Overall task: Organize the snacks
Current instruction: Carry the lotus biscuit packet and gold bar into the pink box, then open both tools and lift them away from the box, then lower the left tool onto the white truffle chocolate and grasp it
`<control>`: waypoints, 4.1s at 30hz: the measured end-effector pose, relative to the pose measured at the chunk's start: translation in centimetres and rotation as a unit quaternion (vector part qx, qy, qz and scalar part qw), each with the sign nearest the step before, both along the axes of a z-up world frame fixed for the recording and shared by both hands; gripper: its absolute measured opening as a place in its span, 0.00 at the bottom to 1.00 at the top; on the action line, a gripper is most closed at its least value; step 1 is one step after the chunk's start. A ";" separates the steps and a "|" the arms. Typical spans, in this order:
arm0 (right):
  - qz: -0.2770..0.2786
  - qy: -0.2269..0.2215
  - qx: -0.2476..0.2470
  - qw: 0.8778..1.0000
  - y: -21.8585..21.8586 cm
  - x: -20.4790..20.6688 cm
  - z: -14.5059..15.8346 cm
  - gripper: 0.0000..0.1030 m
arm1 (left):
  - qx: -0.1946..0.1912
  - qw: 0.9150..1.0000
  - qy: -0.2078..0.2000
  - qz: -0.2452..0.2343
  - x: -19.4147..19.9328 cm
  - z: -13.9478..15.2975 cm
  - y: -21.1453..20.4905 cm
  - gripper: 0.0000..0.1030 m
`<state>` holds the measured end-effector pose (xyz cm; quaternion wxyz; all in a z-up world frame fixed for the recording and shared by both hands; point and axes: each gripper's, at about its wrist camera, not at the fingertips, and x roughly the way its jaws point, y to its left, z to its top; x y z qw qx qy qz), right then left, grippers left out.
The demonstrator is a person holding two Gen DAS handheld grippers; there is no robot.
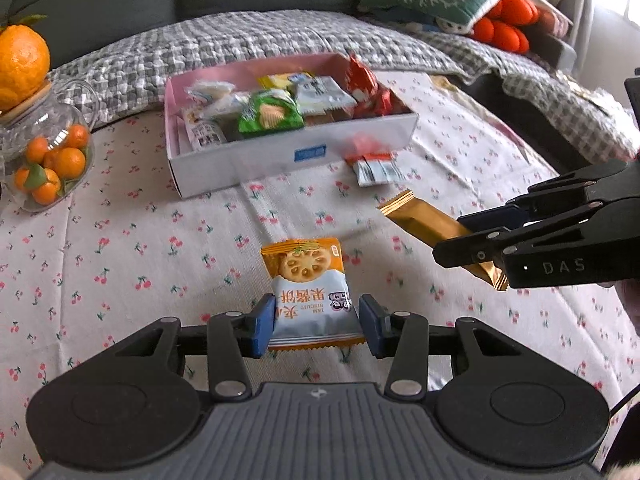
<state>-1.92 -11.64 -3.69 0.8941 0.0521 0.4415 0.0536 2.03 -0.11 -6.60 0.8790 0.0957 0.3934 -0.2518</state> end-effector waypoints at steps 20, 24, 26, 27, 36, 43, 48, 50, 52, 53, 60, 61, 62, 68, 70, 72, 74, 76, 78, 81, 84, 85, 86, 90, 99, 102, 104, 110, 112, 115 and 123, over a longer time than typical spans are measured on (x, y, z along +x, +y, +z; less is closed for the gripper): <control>-0.084 -0.061 0.050 0.993 -2.7 5.6 4.0 0.29 | -0.063 0.994 -0.025 0.081 5.1 4.1 0.6 0.40; -0.110 -0.071 0.065 0.989 -3.9 6.8 4.3 0.29 | -0.076 0.992 -0.034 0.098 6.6 4.4 0.4 0.40; -0.126 -0.076 0.074 0.986 -4.5 7.4 4.3 0.29 | -0.077 0.990 -0.037 0.109 7.4 4.2 0.3 0.40; -0.133 -0.078 0.077 0.985 -4.8 7.8 4.3 0.29 | -0.074 0.990 -0.039 0.115 7.8 4.2 0.2 0.40; -0.182 -0.090 0.116 0.972 -6.1 10.6 3.3 0.29 | -0.080 0.984 -0.052 0.150 10.7 3.6 -0.4 0.40; -0.213 -0.095 0.132 0.963 -6.6 12.2 2.1 0.29 | -0.053 0.983 -0.070 0.164 11.6 2.6 -0.7 0.41; -0.219 -0.096 0.121 0.963 -6.6 12.8 1.7 0.30 | -0.047 0.983 -0.074 0.160 11.9 2.2 -0.9 0.41; -0.218 -0.095 0.121 0.964 -6.7 12.9 1.5 0.34 | -0.046 0.983 -0.077 0.162 12.0 2.2 -1.0 0.42; -0.221 -0.094 0.123 0.963 -6.7 12.9 1.5 0.36 | -0.044 0.982 -0.081 0.167 12.0 2.1 -1.0 0.45; -0.220 -0.089 0.129 0.963 -6.8 12.9 1.5 0.39 | -0.042 0.981 -0.083 0.169 12.0 2.1 -1.0 0.53; -0.218 -0.094 0.129 0.963 -6.9 12.3 2.3 0.51 | -0.021 0.982 -0.091 0.166 11.8 2.2 -1.2 0.70; -0.217 -0.094 0.129 0.963 -6.8 12.2 2.4 0.53 | -0.020 0.982 -0.091 0.165 11.8 2.2 -1.2 0.71; -0.216 -0.094 0.127 0.964 -6.8 12.2 2.5 0.53 | -0.018 0.982 -0.090 0.163 11.7 2.2 -1.3 0.72; -0.204 -0.091 0.119 0.967 -6.5 11.3 3.3 0.62 | -0.003 0.985 -0.086 0.147 11.1 2.3 -1.7 0.80; -0.199 -0.090 0.121 0.968 -6.4 10.9 3.6 0.66 | -0.002 0.986 -0.084 0.141 10.8 2.4 -1.7 0.83; -0.193 -0.087 0.121 0.970 -6.3 10.5 3.8 0.68 | -0.002 0.987 -0.081 0.136 10.5 2.5 -1.6 0.87; -0.187 -0.083 0.118 0.972 -6.2 10.1 4.0 0.72 | -0.004 0.988 -0.079 0.133 10.2 2.6 -1.5 0.91; -0.178 -0.077 0.109 0.975 -5.9 9.6 4.2 0.78 | -0.006 0.988 -0.076 0.132 9.9 2.5 -1.2 0.95; -0.168 -0.072 0.100 0.978 -5.7 9.2 4.2 0.83 | -0.007 0.989 -0.070 0.132 9.5 2.4 -0.9 0.98; -0.146 -0.064 0.078 0.984 -5.2 8.4 4.2 0.86 | -0.013 0.990 -0.057 0.132 9.1 2.2 -0.3 0.99; -0.128 -0.056 0.053 0.989 -4.8 7.4 4.1 0.88 | -0.017 0.991 -0.043 0.127 8.5 2.1 0.3 0.99; -0.122 -0.053 0.046 0.990 -4.7 7.0 4.0 0.89 | -0.018 0.991 -0.039 0.125 8.3 2.0 0.5 0.99; -0.117 -0.050 0.039 0.991 -4.6 6.7 3.9 0.89 | -0.018 0.992 -0.037 0.123 8.1 2.0 0.6 0.99; -0.092 -0.040 0.012 0.995 -4.1 5.2 3.4 0.90 | -0.016 0.992 -0.034 0.117 6.9 2.0 1.0 0.99; -0.050 -0.029 -0.032 0.998 -3.8 1.9 2.0 0.91 | -0.018 0.997 -0.034 0.063 3.8 1.7 0.7 0.99; -0.043 -0.023 -0.050 0.998 -3.9 1.1 1.4 0.91 | -0.014 0.999 -0.030 0.041 2.6 1.0 0.4 0.99; -0.042 -0.018 -0.054 0.997 -4.0 0.7 1.1 0.91 | -0.011 0.999 -0.026 0.029 1.8 0.5 0.3 0.99; -0.036 -0.006 -0.058 0.998 -3.7 -0.7 0.0 0.91 | -0.019 1.000 -0.023 -0.005 0.0 -0.2 0.8 0.99; -0.030 -0.002 -0.061 0.998 -3.4 -1.2 -0.4 0.91 | -0.021 0.999 -0.021 -0.018 -0.5 -0.5 1.1 0.99; -0.020 0.005 -0.064 0.998 -2.8 -1.9 -1.2 0.91 | -0.022 0.999 -0.019 -0.039 -1.1 -0.8 1.5 0.99; -0.002 0.015 -0.074 0.997 -1.7 -2.7 -2.7 0.94 | -0.041 0.994 -0.011 -0.105 -2.9 -1.4 2.2 0.99</control>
